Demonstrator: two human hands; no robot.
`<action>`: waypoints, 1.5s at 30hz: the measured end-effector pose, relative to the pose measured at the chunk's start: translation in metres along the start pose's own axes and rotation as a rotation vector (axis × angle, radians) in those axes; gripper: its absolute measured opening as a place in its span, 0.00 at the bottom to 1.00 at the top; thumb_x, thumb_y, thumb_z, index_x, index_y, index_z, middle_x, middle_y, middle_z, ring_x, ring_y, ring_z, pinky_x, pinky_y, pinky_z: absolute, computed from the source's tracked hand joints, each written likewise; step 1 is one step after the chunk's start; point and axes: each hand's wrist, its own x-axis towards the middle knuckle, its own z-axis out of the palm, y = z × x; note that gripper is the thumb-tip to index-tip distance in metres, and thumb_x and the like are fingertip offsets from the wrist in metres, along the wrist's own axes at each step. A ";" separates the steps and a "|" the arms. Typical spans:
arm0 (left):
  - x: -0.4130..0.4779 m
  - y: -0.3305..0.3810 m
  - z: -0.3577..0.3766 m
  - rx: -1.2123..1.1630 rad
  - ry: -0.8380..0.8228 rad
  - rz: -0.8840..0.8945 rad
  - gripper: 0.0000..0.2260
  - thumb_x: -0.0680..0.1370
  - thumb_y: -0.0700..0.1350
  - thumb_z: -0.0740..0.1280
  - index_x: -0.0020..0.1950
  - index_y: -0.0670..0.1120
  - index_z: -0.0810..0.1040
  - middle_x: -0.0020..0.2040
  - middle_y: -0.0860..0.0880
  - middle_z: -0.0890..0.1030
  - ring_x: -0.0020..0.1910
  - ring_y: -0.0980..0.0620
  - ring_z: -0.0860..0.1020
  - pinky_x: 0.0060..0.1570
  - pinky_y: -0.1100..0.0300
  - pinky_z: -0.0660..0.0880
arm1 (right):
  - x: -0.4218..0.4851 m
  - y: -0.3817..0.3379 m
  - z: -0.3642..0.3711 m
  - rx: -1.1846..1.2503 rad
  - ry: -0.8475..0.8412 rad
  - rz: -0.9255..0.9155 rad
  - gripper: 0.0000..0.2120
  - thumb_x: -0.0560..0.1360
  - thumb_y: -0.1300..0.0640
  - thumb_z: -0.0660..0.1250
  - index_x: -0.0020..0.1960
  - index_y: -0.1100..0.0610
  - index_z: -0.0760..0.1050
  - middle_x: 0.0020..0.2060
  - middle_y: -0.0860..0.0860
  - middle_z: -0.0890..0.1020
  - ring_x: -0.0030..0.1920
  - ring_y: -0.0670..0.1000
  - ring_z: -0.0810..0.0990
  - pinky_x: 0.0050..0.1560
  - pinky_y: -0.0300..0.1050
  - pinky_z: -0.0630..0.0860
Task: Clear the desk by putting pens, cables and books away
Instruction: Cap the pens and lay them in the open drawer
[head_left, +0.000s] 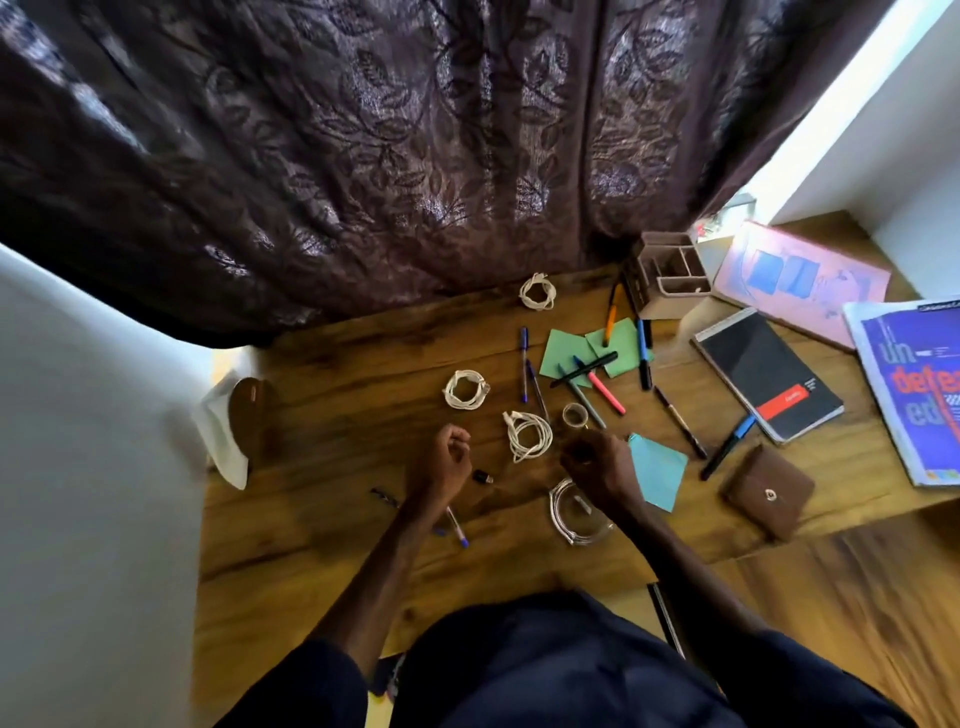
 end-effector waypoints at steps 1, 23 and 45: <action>0.000 -0.001 -0.001 0.057 -0.052 0.040 0.07 0.80 0.40 0.65 0.55 0.46 0.81 0.51 0.48 0.84 0.50 0.48 0.83 0.52 0.51 0.80 | 0.000 -0.005 0.002 0.002 -0.009 -0.034 0.04 0.72 0.65 0.72 0.45 0.59 0.85 0.40 0.52 0.87 0.40 0.49 0.85 0.43 0.48 0.81; -0.014 -0.004 0.012 0.098 -0.200 0.022 0.10 0.76 0.41 0.73 0.54 0.38 0.81 0.49 0.45 0.83 0.48 0.50 0.78 0.47 0.62 0.74 | -0.021 -0.010 0.019 0.038 -0.072 -0.193 0.06 0.72 0.62 0.74 0.47 0.54 0.84 0.41 0.46 0.86 0.40 0.44 0.84 0.43 0.45 0.83; -0.068 0.105 0.123 -0.429 -0.559 0.067 0.14 0.71 0.49 0.78 0.52 0.42 0.87 0.42 0.46 0.88 0.42 0.50 0.87 0.38 0.61 0.80 | -0.117 0.050 -0.061 0.431 0.416 0.160 0.08 0.71 0.55 0.78 0.49 0.55 0.86 0.41 0.47 0.87 0.42 0.44 0.86 0.45 0.41 0.84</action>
